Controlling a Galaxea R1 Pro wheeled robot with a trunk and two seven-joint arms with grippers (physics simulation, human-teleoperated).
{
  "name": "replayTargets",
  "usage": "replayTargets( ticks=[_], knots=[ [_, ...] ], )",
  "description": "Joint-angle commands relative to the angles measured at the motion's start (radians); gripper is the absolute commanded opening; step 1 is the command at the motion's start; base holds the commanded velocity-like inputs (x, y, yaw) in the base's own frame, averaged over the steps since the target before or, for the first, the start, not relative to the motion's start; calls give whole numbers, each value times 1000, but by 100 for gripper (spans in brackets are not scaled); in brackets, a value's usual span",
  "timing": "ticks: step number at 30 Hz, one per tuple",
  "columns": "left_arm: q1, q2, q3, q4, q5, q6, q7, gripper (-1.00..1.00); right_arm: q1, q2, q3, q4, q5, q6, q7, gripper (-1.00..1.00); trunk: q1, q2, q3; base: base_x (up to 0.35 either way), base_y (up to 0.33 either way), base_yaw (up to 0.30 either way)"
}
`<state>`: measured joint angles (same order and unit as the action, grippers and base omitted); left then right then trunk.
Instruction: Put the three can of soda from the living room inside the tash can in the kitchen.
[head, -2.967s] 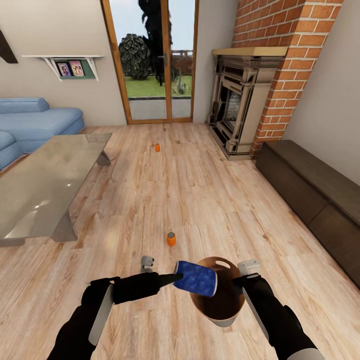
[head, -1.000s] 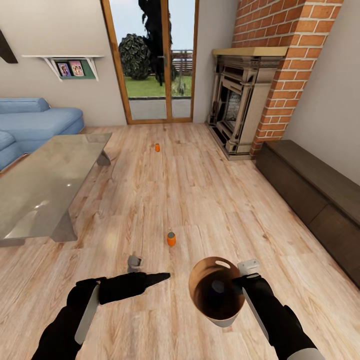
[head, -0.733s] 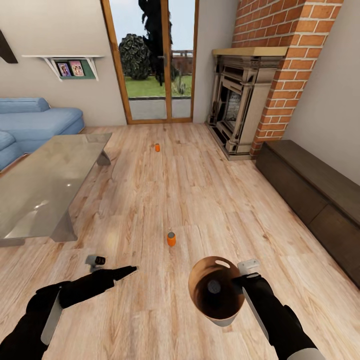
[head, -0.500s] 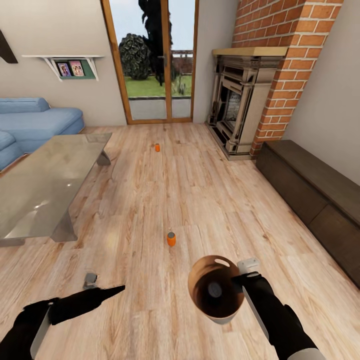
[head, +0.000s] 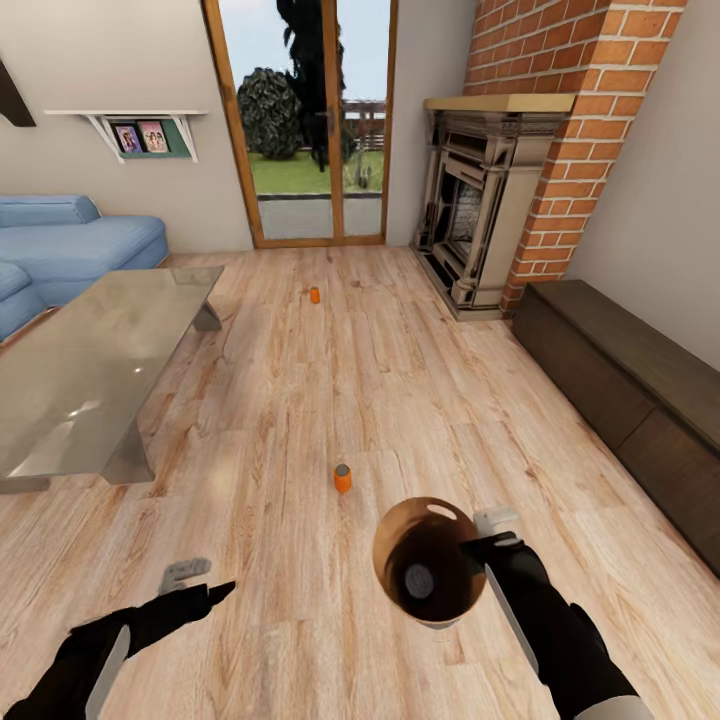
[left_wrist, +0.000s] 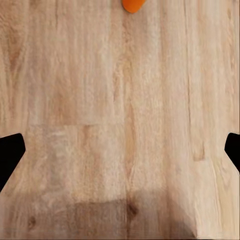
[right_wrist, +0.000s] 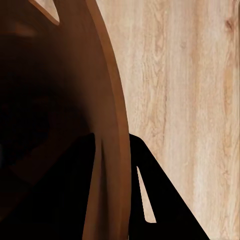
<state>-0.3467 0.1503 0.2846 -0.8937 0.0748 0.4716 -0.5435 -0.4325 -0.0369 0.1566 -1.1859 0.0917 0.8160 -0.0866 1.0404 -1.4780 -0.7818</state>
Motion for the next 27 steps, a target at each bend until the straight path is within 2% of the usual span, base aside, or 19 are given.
replayTargets(
  ticks=[1,3,5,9,27],
  knots=[
    [0,-16,-1,12,0,-30,51,100,0,0,0,-4,-6,0,3,-100,0,0,0,0,0,0],
    [0,-49,-3,49,-1,-91,141,100,0,0,0,-9,-6,1,2,-100,0,0,0,0,0,0],
    [0,-66,-3,70,0,-139,191,100,0,0,0,-12,-6,1,2,-100,0,0,0,0,0,0],
    [0,-81,0,87,1,-203,232,100,0,0,-2,-25,-6,2,2,-100,0,0,1,0,0,0],
    [0,-84,0,89,2,-220,241,100,0,0,-2,-32,-6,2,2,-100,0,0,28,0,0,0]
  ],
)
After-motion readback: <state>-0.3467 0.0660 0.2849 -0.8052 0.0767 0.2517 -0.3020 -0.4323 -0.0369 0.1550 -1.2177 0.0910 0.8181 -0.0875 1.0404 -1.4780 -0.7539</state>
